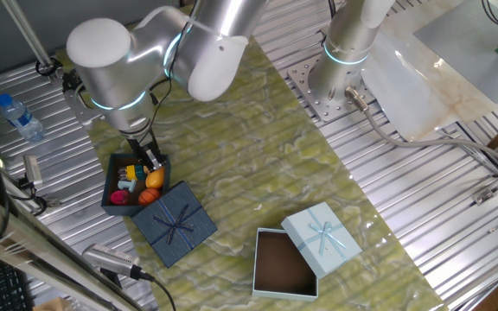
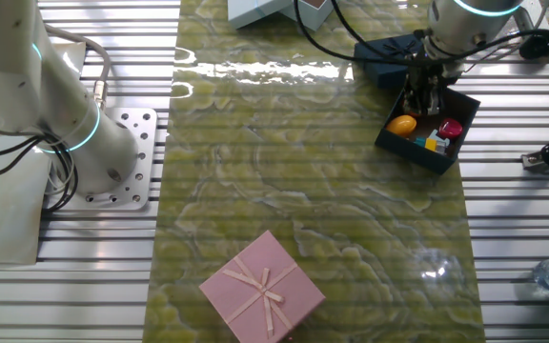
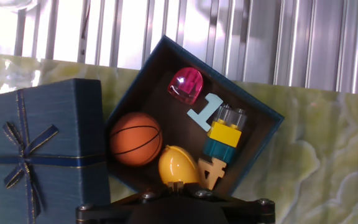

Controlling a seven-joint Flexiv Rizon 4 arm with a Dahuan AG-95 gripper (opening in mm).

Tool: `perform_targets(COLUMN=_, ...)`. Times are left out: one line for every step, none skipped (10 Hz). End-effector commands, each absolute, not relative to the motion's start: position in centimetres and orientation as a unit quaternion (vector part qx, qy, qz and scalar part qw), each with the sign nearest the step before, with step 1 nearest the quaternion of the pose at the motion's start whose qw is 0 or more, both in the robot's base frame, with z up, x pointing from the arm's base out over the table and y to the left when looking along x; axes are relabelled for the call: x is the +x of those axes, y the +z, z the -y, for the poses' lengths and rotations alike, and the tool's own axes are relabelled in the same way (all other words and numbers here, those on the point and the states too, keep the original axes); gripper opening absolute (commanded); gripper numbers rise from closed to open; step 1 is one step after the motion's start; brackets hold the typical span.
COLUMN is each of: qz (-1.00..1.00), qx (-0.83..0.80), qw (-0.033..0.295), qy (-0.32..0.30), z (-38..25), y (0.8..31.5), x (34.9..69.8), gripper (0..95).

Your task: Take everything out of the gift box

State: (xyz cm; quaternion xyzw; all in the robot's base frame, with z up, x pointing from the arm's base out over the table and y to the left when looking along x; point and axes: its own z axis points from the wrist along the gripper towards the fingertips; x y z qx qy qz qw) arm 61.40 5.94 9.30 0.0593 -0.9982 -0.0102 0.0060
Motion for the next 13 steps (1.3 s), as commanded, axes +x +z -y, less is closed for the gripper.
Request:
perform_targets(qz=0.998, qx=0.061, qw=0.006, qy=-0.011, z=-6.0, y=9.3, x=61.4, gripper=0.0)
perform_targets(qz=0.998, qx=0.063, qw=0.007, qy=-0.01, z=-5.9, y=9.2, x=61.4, gripper=19.0)
perform_targets(qz=0.998, qx=0.065, qw=0.008, qy=-0.01, z=-5.9, y=9.1, x=61.5, gripper=19.0)
perform_targets(qz=0.998, qx=0.069, qw=0.007, qy=-0.009, z=-5.9, y=9.0, x=61.6, gripper=19.0)
perform_targets(qz=0.997, qx=0.071, qw=0.007, qy=-0.009, z=-5.9, y=8.8, x=61.6, gripper=19.0)
perform_targets(qz=0.997, qx=0.07, qw=0.006, qy=-0.009, z=-5.9, y=8.6, x=61.7, gripper=19.0)
perform_targets(qz=0.998, qx=0.069, qw=0.006, qy=-0.009, z=-6.0, y=8.4, x=61.7, gripper=19.0)
perform_targets(qz=0.998, qx=0.069, qw=0.005, qy=-0.009, z=-6.1, y=8.1, x=61.8, gripper=19.0)
perform_targets(qz=0.997, qx=0.071, qw=0.004, qy=-0.008, z=-6.1, y=8.0, x=61.9, gripper=19.0)
perform_targets(qz=0.997, qx=0.075, qw=0.004, qy=-0.007, z=-6.1, y=7.8, x=61.9, gripper=38.0)
perform_targets(qz=0.997, qx=0.077, qw=0.003, qy=-0.007, z=-6.1, y=7.7, x=61.9, gripper=38.0)
perform_targets(qz=0.997, qx=0.078, qw=0.002, qy=-0.007, z=-6.1, y=7.5, x=62.0, gripper=38.0)
perform_targets(qz=0.997, qx=0.078, qw=0.001, qy=-0.007, z=-6.0, y=7.3, x=62.0, gripper=38.0)
